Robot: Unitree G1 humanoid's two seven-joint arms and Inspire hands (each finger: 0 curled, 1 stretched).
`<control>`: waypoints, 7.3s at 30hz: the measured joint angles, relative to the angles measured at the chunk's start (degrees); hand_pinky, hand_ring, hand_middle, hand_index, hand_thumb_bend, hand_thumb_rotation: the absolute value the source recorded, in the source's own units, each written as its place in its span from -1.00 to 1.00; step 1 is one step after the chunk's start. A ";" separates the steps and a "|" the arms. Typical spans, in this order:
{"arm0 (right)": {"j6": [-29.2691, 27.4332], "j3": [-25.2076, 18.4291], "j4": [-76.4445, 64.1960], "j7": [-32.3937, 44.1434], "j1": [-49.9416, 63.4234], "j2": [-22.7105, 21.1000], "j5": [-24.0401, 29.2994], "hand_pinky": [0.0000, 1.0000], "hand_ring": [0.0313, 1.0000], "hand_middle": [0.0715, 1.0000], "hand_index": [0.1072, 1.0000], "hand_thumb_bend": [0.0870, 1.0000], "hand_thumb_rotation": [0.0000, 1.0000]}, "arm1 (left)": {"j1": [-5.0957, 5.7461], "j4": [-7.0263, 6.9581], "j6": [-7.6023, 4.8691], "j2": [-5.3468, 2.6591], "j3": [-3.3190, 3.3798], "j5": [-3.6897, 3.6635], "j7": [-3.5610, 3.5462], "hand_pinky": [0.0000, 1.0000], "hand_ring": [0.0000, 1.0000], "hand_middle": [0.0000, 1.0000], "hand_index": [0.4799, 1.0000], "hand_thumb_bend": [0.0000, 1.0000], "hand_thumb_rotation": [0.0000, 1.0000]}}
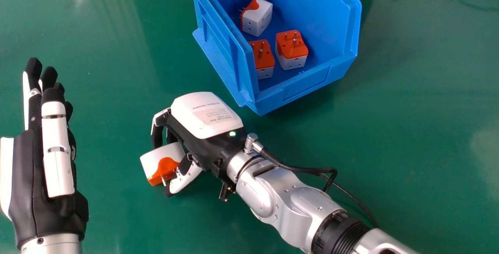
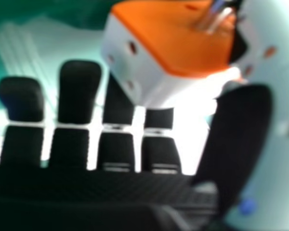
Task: Pick all objects and put in blue box
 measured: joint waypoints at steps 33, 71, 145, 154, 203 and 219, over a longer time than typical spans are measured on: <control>9.17 -1.60 -25.53 9.16 8.97 -3.80 -0.09 -0.58 -0.42 -0.20 -0.04 -0.09 -1.00 | -1.05 2.51 -1.16 0.34 0.55 0.46 -0.83 1.00 0.98 0.96 0.96 -0.53 1.00; 13.06 -8.33 -70.92 25.90 33.72 -19.01 1.28 -0.64 -0.51 -0.39 -0.17 -0.14 -0.72 | -2.80 -0.71 0.99 0.08 0.99 1.42 0.84 1.00 0.94 0.93 0.91 -0.65 1.00; 10.12 -21.49 -0.32 -3.16 -14.71 -11.77 3.08 -0.48 -0.33 -0.19 -0.15 -0.14 -0.73 | -2.85 -2.69 1.72 0.16 1.10 1.64 0.45 0.90 0.90 0.90 0.85 -0.74 1.00; 9.10 -20.58 9.02 -5.36 -20.22 -10.13 4.87 -0.54 -0.39 -0.23 -0.15 -0.14 -0.73 | -2.50 -2.88 2.01 0.17 1.11 1.46 0.30 0.92 0.90 0.90 0.84 -0.75 1.00; 12.33 -12.18 9.37 -6.31 -21.45 -12.73 3.89 0.88 1.00 1.00 1.00 -0.05 -0.45 | -2.56 -2.80 2.29 0.09 1.16 1.05 -0.17 0.36 0.71 0.75 0.45 -0.59 0.79; 14.42 -11.34 -12.94 -3.57 -12.03 -20.34 0.05 0.83 0.98 1.00 0.99 -0.15 -0.51 | -2.58 -2.82 2.54 0.18 1.24 1.02 -0.44 0.45 0.75 0.78 0.52 -0.56 0.82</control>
